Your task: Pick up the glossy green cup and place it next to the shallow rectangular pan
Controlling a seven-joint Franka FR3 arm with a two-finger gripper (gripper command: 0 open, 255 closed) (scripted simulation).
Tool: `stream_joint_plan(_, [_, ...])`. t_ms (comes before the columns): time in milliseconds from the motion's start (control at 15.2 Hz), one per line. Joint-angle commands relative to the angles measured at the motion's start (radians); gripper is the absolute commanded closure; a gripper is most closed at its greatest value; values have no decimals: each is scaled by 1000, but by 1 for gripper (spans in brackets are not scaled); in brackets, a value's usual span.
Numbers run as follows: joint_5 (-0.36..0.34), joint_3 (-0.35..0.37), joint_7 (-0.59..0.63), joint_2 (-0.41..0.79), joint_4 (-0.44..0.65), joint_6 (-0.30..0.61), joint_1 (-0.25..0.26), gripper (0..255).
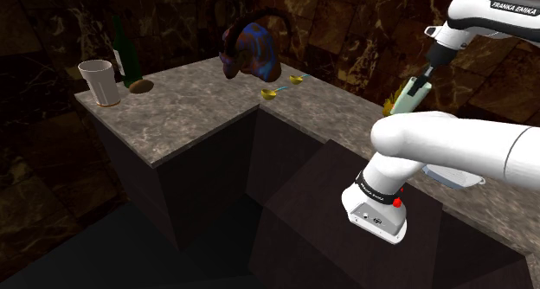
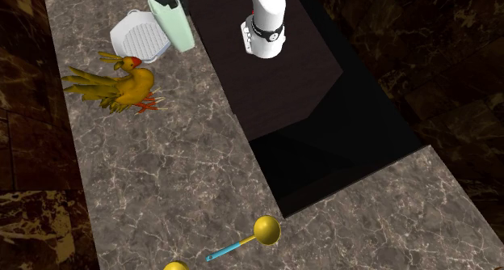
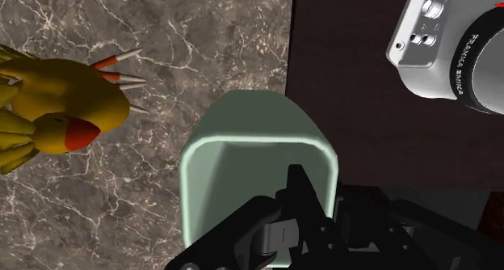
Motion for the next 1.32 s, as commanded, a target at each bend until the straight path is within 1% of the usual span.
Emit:
stream_joint_plan(0, [-31,-22,-47,-43,-3,-36,-39,255])
stream_joint_plan(330, [-112,-91,-173,-118,24,-116,-125,255])
stream_joint_plan(660, [-197,-168,-303,-161,80,-181,-188,255])
stream_joint_plan(990, [-280,-247,-431,-179,162,-231,-226,255])
stream_joint_plan(1254, [-314,-283,-428,-196,116,-198,-239,255])
